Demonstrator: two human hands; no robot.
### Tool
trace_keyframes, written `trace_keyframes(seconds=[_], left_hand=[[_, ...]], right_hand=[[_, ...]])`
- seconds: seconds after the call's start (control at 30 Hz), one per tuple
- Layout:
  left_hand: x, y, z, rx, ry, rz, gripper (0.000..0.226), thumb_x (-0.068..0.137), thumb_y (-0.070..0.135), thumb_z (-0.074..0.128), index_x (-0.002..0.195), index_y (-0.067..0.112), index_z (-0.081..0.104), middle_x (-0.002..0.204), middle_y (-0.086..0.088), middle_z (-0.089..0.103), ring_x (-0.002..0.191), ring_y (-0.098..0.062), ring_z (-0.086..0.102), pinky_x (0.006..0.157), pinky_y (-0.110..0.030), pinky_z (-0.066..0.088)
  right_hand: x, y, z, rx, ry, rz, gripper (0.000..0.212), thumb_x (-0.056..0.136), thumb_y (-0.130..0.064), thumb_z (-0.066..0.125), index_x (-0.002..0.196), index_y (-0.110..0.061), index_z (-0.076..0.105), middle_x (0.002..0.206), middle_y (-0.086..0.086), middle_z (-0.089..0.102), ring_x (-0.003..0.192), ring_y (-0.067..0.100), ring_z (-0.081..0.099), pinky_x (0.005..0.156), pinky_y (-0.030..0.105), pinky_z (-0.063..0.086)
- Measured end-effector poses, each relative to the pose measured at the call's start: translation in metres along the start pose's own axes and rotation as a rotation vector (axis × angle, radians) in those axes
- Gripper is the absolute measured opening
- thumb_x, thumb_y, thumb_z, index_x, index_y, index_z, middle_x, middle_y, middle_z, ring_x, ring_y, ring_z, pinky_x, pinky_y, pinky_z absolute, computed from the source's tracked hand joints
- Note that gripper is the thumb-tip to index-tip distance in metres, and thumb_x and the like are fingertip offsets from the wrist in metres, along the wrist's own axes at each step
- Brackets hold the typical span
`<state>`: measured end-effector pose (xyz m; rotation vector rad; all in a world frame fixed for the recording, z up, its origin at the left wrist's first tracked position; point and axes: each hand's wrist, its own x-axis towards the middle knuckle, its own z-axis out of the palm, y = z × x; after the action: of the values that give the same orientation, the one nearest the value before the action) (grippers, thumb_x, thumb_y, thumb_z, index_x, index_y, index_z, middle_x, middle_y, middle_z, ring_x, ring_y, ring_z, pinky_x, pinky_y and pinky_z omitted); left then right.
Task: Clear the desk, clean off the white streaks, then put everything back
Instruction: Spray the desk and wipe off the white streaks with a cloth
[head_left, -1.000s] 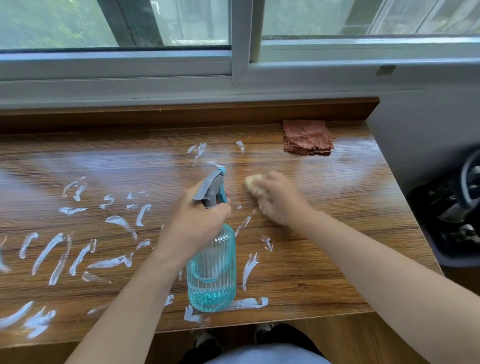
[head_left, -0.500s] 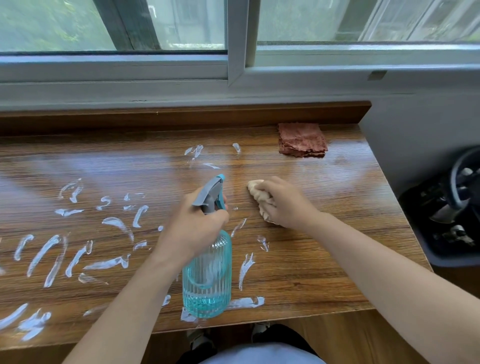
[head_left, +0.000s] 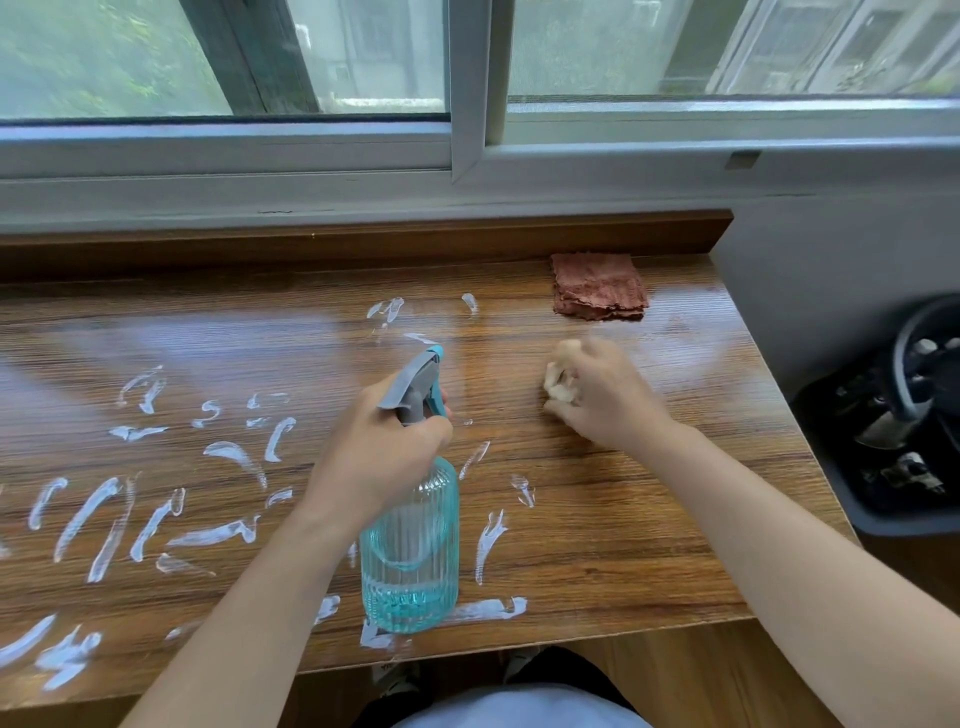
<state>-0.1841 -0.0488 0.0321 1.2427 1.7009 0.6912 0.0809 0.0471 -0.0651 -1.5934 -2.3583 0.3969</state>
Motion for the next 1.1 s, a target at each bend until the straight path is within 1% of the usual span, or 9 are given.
trace_keyframes(seconds=[0.1,0.2,0.3,0.47,0.6,0.8,0.9,1.0,1.1], left_hand=[[-0.001,0.001,0.0,0.002,-0.004,-0.007,0.022,0.08,0.017,0.059,0.097,0.026,0.068,0.082,-0.009,0.066,0.07,-0.023,0.055,0.067,-0.06,0.061],[-0.001,0.001,0.001,0.023,-0.016,-0.009,0.022,0.078,0.019,0.06,0.096,0.028,0.068,0.074,-0.001,0.062,0.068,-0.023,0.053,0.069,-0.063,0.059],[0.0,-0.002,0.004,-0.001,-0.029,-0.034,0.024,0.074,0.024,0.059,0.096,0.029,0.068,0.072,0.006,0.06,0.07,-0.023,0.052,0.073,-0.064,0.059],[0.002,-0.008,0.009,0.029,-0.036,-0.023,0.014,0.085,0.014,0.061,0.091,0.024,0.066,0.063,0.009,0.052,0.059,-0.018,0.043,0.06,-0.04,0.043],[0.003,-0.012,0.015,0.091,-0.044,-0.055,0.011,0.085,0.018,0.061,0.095,0.018,0.066,0.052,0.013,0.043,0.056,-0.019,0.04,0.059,-0.036,0.04],[-0.001,-0.012,0.018,0.086,-0.031,-0.048,0.01,0.087,0.015,0.061,0.094,0.02,0.066,0.057,0.011,0.046,0.051,-0.014,0.041,0.056,-0.032,0.039],[-0.004,-0.01,0.019,0.073,-0.028,-0.057,0.011,0.088,0.013,0.06,0.095,0.018,0.066,0.053,0.014,0.044,0.047,-0.01,0.039,0.057,-0.032,0.039],[-0.006,-0.007,0.019,0.054,-0.018,-0.067,0.012,0.088,0.012,0.06,0.097,0.018,0.066,0.062,0.009,0.051,0.05,-0.01,0.043,0.057,-0.032,0.041],[-0.009,-0.005,0.021,0.049,0.005,-0.077,0.013,0.088,0.011,0.061,0.097,0.019,0.067,0.064,0.007,0.052,0.05,-0.009,0.043,0.058,-0.031,0.041]], right_hand=[[-0.007,-0.002,0.007,0.092,0.027,-0.043,0.045,0.086,-0.05,0.074,0.121,-0.022,0.071,0.098,0.001,0.05,0.096,0.019,0.044,0.085,0.036,0.044],[-0.01,0.001,0.009,0.052,0.134,0.02,0.05,0.09,-0.045,0.07,0.135,-0.028,0.06,0.099,0.003,0.046,0.096,0.023,0.044,0.083,0.038,0.046],[-0.012,0.0,0.016,-0.007,0.06,0.113,0.055,0.093,-0.04,0.069,0.144,-0.033,0.049,0.102,0.005,0.046,0.092,0.025,0.046,0.078,0.038,0.047],[0.004,0.0,0.013,0.156,-0.014,0.07,0.06,0.098,-0.02,0.063,0.152,-0.016,0.036,0.129,0.009,0.057,0.115,0.028,0.053,0.093,0.034,0.041],[0.04,0.003,0.005,0.061,-0.075,0.081,0.056,0.1,-0.021,0.061,0.152,-0.018,0.041,0.131,0.01,0.055,0.121,0.032,0.051,0.099,0.043,0.044],[0.021,-0.02,0.0,-0.002,-0.178,-0.113,0.03,0.094,-0.01,0.065,0.123,-0.015,0.061,0.11,0.0,0.061,0.103,0.021,0.054,0.088,0.038,0.05],[-0.005,-0.024,-0.001,0.033,-0.303,-0.303,0.02,0.089,-0.008,0.067,0.101,-0.016,0.054,0.09,-0.009,0.053,0.084,0.014,0.049,0.072,0.032,0.044],[0.012,-0.013,-0.001,0.114,-0.26,-0.232,0.038,0.089,-0.01,0.067,0.123,-0.017,0.052,0.104,-0.003,0.063,0.095,0.019,0.057,0.079,0.036,0.049],[0.048,0.001,0.006,0.078,-0.158,0.019,0.054,0.091,-0.013,0.064,0.141,-0.019,0.044,0.121,0.006,0.059,0.11,0.027,0.054,0.091,0.046,0.05]])
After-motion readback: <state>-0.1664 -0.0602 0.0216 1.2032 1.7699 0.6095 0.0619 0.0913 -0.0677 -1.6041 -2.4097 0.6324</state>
